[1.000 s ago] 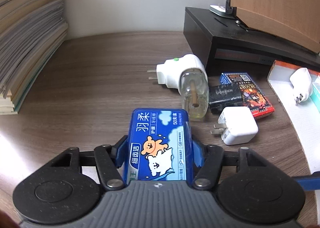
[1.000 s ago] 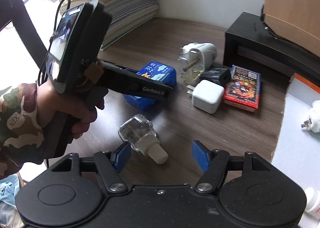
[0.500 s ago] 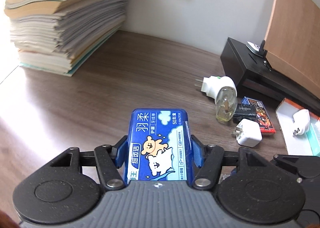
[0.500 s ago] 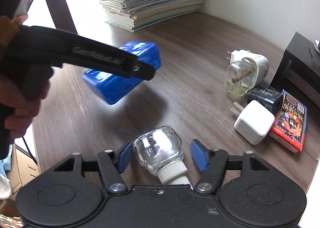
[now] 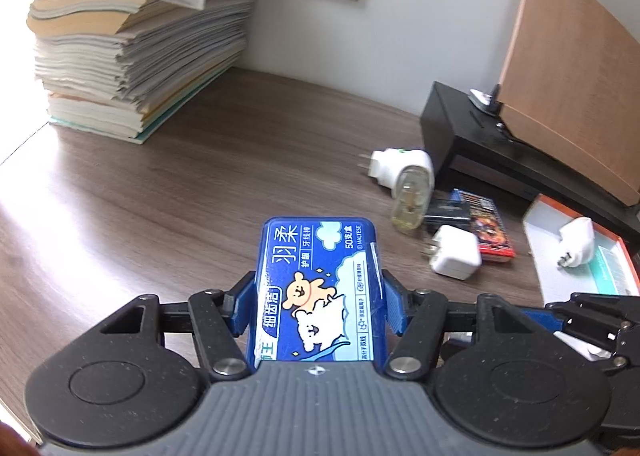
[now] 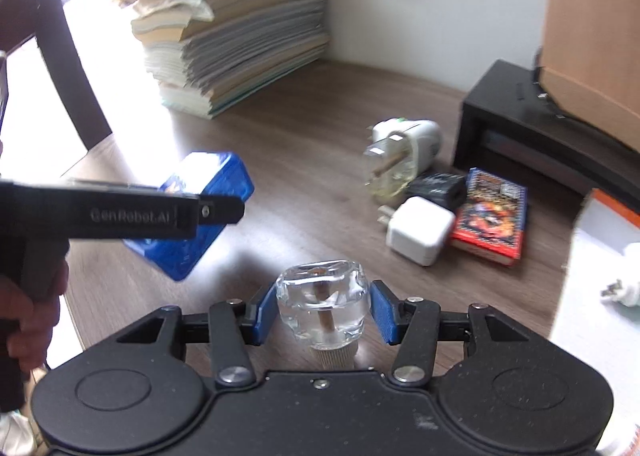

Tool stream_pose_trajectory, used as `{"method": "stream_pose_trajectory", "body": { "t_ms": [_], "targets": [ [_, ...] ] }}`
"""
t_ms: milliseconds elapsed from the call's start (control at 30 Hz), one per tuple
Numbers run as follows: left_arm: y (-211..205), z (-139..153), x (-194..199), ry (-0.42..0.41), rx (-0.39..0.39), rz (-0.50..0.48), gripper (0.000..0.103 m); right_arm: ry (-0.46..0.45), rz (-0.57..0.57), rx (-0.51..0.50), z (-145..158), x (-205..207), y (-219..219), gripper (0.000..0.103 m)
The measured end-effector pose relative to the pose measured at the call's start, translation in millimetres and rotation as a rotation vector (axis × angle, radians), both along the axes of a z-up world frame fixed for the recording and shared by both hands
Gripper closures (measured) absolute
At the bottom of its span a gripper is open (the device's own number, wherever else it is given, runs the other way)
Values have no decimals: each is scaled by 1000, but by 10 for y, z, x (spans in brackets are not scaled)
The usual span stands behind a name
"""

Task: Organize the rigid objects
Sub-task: 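Carry the blue box and glass bottle over the orange-rimmed white box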

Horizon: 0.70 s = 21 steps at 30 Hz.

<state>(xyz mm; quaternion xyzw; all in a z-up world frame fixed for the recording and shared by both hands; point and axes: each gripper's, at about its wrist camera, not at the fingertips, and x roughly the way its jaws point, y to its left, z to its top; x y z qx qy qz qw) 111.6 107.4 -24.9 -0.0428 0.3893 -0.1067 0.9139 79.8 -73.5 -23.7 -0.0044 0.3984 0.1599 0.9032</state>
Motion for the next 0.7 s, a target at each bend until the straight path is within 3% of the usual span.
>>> {"method": "stream_pose_trajectory", "body": {
  "t_ms": [700],
  "targets": [
    [-1198,359,-691,-96,-48,-314,40,-152,-435,-3,647,-1263,-1139,42]
  ]
}}
